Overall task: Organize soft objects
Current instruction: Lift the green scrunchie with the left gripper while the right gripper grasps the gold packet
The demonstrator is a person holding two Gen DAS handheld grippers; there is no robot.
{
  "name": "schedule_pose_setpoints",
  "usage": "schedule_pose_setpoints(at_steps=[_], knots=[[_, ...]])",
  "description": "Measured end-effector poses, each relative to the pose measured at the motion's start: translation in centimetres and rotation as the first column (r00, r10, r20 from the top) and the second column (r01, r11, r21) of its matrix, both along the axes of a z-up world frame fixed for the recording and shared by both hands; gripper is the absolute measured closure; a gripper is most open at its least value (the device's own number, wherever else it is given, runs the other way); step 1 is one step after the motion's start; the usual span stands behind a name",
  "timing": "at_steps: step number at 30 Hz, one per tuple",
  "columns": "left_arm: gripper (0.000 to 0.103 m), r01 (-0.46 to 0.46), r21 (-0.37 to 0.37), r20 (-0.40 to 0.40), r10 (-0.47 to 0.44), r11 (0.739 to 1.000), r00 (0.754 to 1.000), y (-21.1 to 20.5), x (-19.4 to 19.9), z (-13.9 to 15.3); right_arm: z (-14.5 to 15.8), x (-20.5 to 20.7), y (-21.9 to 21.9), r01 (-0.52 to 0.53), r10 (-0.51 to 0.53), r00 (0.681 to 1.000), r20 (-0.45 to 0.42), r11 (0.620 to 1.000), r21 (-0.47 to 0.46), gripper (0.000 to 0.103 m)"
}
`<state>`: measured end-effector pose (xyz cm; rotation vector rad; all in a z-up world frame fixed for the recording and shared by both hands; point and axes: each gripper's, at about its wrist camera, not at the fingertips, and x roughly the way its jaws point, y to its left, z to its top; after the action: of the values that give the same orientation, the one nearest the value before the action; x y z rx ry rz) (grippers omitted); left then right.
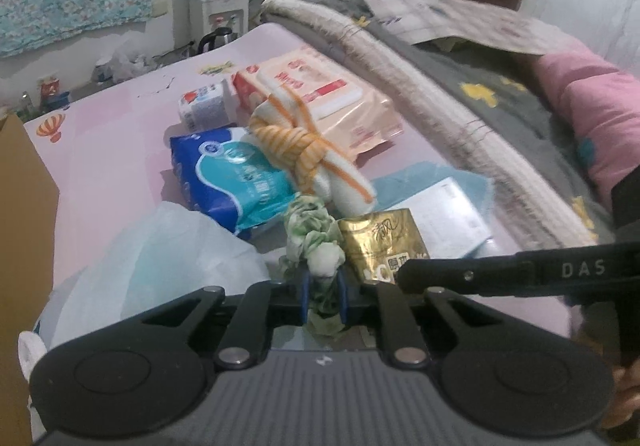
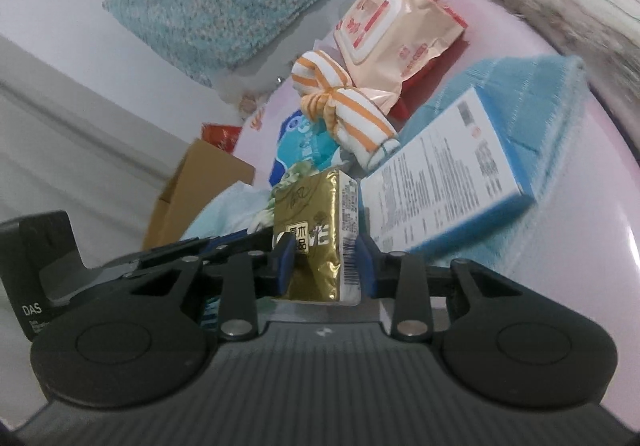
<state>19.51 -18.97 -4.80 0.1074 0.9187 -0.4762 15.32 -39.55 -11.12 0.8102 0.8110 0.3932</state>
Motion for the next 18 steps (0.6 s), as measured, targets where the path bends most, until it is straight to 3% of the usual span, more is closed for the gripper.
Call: schedule_pose_setpoints(at_steps=[6, 11, 18], knots=[[0.089, 0.016, -0.073, 0.022, -0.015, 0.997, 1.000, 0.7, -2.3, 2.6, 1.4, -3.0, -0.2, 0.036, -0.038, 0.999, 0.034, 0.997, 0.066, 0.071], [0.089, 0.021, -0.135, 0.084, -0.009, 0.991, 0.996, 2.6, -5.0, 5.6, 4.5, -5.4, 0.9, 0.034, -0.041, 0.994, 0.104, 0.997, 0.067, 0.071], [0.089, -0.063, -0.198, 0.171, 0.098, 0.978, 0.980, 7.3, -8.5, 9.5, 9.2, -6.8, 5.1, -0.026, 0.018, 0.980, 0.199, 0.999, 0.038, 0.071]])
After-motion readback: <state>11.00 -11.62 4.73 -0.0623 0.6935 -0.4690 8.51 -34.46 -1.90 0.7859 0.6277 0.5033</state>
